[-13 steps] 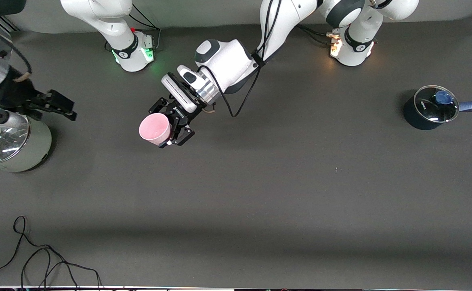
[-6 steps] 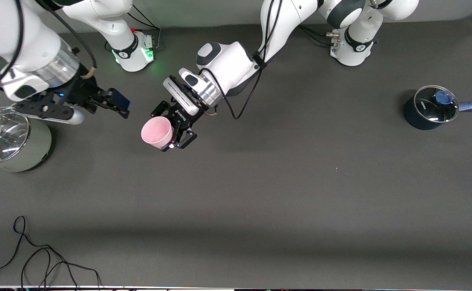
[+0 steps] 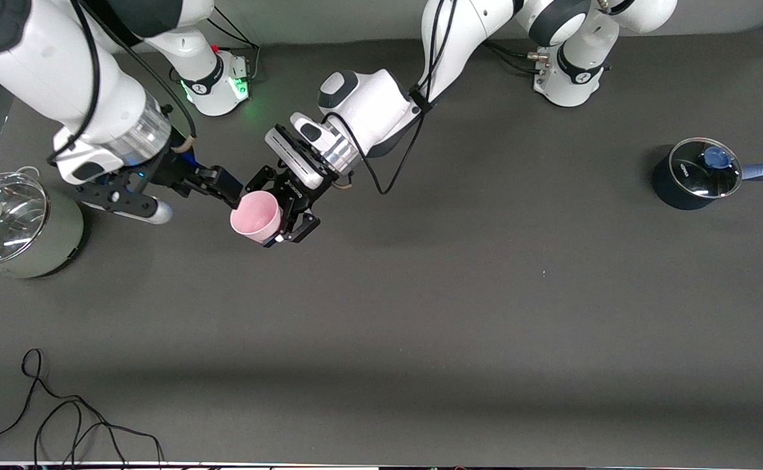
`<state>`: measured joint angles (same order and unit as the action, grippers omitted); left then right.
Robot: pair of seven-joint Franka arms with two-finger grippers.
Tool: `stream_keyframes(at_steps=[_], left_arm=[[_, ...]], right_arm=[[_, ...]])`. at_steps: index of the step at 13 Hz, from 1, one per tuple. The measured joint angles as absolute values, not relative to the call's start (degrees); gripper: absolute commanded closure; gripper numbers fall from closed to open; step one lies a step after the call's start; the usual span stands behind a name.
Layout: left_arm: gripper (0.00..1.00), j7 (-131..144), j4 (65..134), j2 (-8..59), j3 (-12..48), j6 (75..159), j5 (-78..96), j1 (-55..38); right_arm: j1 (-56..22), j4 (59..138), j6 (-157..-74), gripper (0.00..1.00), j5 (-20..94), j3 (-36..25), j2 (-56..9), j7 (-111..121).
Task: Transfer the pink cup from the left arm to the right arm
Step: 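Grasp the cup rim with the right gripper while the left gripper holds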
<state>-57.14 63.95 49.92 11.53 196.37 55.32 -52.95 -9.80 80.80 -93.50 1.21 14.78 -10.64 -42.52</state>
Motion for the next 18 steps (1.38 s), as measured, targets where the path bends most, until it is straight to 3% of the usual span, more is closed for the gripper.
stream_keyframes(at_steps=[4, 5, 7, 8, 10, 11, 12, 13, 18], left_arm=[[1.0, -57.1, 64.0, 49.9, 11.5, 196.4, 55.3, -53.0], [1.0, -57.1, 64.0, 49.9, 11.5, 196.4, 55.3, -53.0], [1.0, -57.1, 64.0, 49.9, 11.5, 196.4, 55.3, -53.0], [1.0, -57.1, 64.0, 49.9, 11.5, 196.4, 55.3, -53.0], [1.0, -57.1, 63.9, 49.9, 11.5, 196.4, 55.3, -53.0], [1.0, -57.1, 63.9, 49.9, 11.5, 196.4, 55.3, -53.0], [1.0, -57.1, 63.9, 49.9, 11.5, 196.4, 55.3, -53.0], [1.0, -57.1, 63.9, 49.9, 11.5, 196.2, 55.3, -53.0], [1.0, -57.1, 63.9, 49.9, 11.5, 196.1, 55.3, -53.2]], right_arm=[[-9.8, 80.8, -94.5, 0.0, 0.8, 14.7, -13.4, -42.6], [-9.8, 80.8, -94.6, 0.09, 0.8, 14.7, -13.8, -42.6], [-9.8, 80.8, -94.6, 0.45, 0.8, 14.7, -14.2, -42.6], [-9.9, 80.7, -94.6, 0.58, 0.8, 14.7, -14.2, -42.6], [-9.9, 80.4, -94.6, 0.62, 0.8, 14.7, -14.2, -42.6], [-10.0, 80.2, -94.6, 0.73, 0.8, 14.8, -14.2, -42.6], [-10.0, 80.2, -94.6, 0.96, 0.8, 14.8, -14.2, -42.6], [-10.2, 80.1, -94.6, 1.0, 0.9, 14.9, -14.2, -42.6], [-11.0, 79.9, -94.6, 1.0, 0.5, 15.0, -14.2, -42.0]])
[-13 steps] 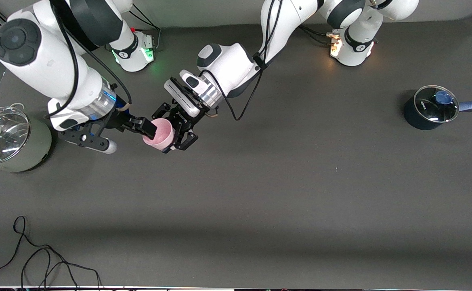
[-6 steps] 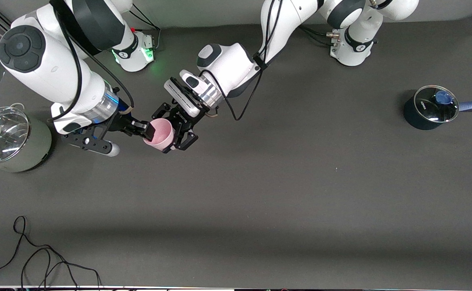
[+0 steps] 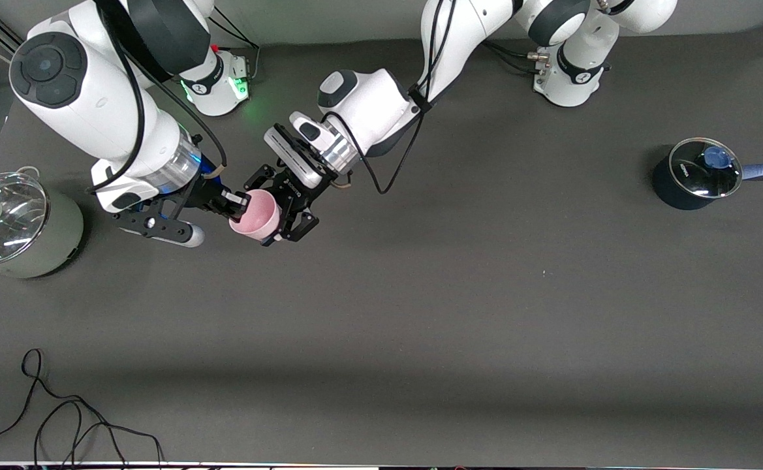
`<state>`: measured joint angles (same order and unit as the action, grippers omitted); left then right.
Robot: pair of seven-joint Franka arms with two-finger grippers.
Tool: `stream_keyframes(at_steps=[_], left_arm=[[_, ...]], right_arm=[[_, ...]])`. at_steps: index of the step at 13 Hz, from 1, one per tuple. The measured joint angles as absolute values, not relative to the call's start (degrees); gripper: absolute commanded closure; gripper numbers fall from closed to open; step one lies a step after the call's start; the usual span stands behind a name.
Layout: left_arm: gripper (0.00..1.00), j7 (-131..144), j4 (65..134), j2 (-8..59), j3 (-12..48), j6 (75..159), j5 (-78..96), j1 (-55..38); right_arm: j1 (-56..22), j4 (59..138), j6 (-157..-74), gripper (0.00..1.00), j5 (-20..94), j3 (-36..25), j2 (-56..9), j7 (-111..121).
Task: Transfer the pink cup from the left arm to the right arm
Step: 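Grasp the cup rim with the right gripper while the left gripper holds, then open and withdraw the left gripper while the right gripper carries the cup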
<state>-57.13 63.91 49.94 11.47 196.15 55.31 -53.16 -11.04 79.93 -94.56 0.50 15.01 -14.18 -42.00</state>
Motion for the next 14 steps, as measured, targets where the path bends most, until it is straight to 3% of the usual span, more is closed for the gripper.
stream_keyframes(at_steps=[1, 3, 10, 14], left_arm=[[1.0, -57.1, 63.9, 49.9, 11.5, 196.1, 55.3, -53.2], [0.0, -57.1, 63.9, 49.9, 11.4, 196.1, 55.3, -53.2], [0.0, -57.2, 63.2, 49.8, 9.5, 195.3, 53.2, -53.1], [0.0, -57.2, 63.3, 48.9, 9.1, 190.3, 52.8, -51.8]], right_arm=[[-11.0, 79.9, -94.6, 1.0, 0.5, 15.0, -14.2, -42.0], [-11.0, 79.9, -94.6, 1.0, 0.5, 15.0, -14.2, -41.9], [-11.0, 79.3, -94.7, 1.0, -0.8, 14.6, -14.2, -42.0], [-11.0, 78.9, -95.5, 1.0, -1.0, 14.5, -14.4, -41.3]])
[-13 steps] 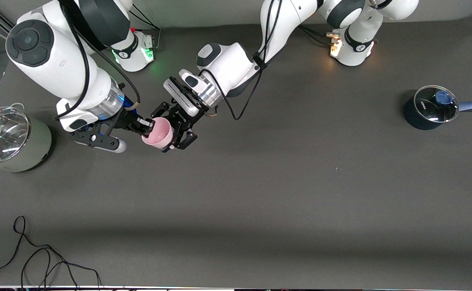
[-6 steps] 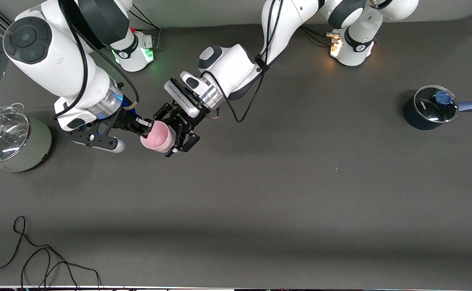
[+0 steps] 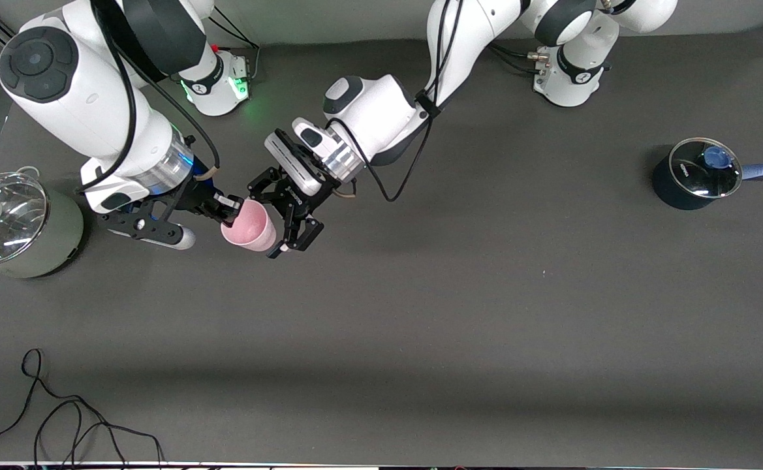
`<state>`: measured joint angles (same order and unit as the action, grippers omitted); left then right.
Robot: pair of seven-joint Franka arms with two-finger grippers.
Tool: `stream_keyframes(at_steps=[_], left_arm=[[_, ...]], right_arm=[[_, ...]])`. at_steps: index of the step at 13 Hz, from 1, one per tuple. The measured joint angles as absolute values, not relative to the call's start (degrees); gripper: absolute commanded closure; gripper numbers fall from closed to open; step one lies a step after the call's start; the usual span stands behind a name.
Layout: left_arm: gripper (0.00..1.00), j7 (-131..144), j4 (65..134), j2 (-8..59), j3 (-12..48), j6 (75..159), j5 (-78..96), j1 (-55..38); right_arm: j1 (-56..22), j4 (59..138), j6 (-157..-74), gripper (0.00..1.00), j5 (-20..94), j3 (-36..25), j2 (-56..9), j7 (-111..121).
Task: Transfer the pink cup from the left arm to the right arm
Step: 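Open and withdraw the left gripper while the right gripper carries the cup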
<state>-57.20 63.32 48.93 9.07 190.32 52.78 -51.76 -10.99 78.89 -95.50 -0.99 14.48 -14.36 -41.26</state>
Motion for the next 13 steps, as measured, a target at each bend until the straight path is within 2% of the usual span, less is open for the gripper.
stream_keyframes(at_steps=[3, 6, 10, 13], left_arm=[[0.0, -57.3, 65.1, 46.3, 9.0, 184.2, 52.2, -49.8], [0.0, -57.3, 71.3, 39.6, 8.5, 174.0, 49.0, -44.2], [0.0, -57.3, 81.4, 27.0, 8.0, 151.2, 43.9, -34.2], [0.0, -57.3, 83.6, 20.4, 7.7, 129.2, 38.2, -23.7]], right_arm=[[-9.4, 78.0, -96.0, 1.0, -1.0, 14.1, -14.5, -35.5], [-5.0, 77.8, -95.4, 1.0, -1.2, 13.8, -14.5, -27.6], [-1.9, 77.8, -95.3, 1.0, -1.2, 13.3, -14.5, -21.0], [-1.3, 77.8, -94.6, 1.0, -1.4, 9.2, -14.5, -12.1]])
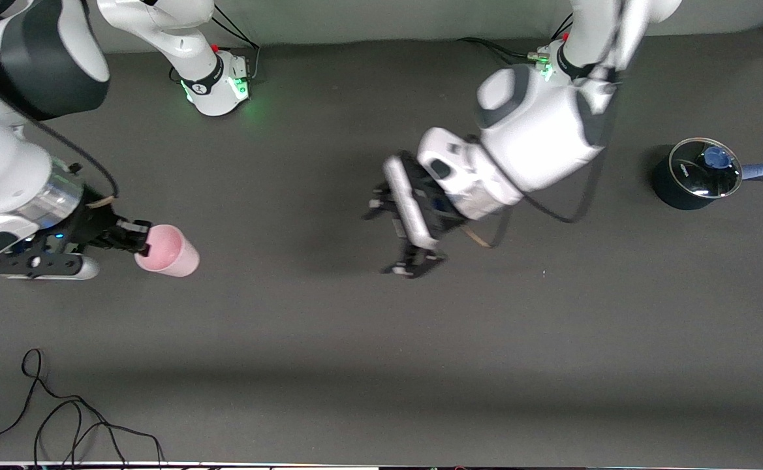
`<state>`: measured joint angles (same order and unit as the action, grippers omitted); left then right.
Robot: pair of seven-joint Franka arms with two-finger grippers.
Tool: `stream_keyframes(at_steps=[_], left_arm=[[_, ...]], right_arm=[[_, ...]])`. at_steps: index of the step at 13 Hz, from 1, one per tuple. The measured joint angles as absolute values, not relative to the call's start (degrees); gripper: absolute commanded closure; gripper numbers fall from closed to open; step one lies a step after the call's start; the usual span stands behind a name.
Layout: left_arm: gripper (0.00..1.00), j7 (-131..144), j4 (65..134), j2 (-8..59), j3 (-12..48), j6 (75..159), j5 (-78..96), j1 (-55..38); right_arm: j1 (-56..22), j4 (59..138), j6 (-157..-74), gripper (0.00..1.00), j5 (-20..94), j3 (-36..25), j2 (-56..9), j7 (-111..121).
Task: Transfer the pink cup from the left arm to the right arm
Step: 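Open and withdraw the left gripper while the right gripper carries the cup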
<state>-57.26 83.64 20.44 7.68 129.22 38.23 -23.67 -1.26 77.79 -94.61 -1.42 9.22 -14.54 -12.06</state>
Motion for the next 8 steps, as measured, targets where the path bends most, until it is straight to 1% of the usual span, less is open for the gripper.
stream_keyframes(at_steps=[3, 5, 8], left_arm=[[0.0, -57.3, 83.7, 16.0, 7.6, 111.1, 31.4, -13.8], [0.0, -57.3, 83.7, 13.5, 7.5, 102.4, 24.3, -9.8], [0.0, -55.6, 83.9, 11.0, 6.6, 93.0, 16.2, -5.4]], right_arm=[[-0.3, 78.0, -94.4, 1.0, -1.2, 1.5, -15.0, 1.5], [0.8, 78.2, -94.7, 1.0, 0.1, -2.3, -16.6, 8.5], [4.8, 78.9, -99.4, 1.0, 2.0, -3.4, -21.1, 16.1]])
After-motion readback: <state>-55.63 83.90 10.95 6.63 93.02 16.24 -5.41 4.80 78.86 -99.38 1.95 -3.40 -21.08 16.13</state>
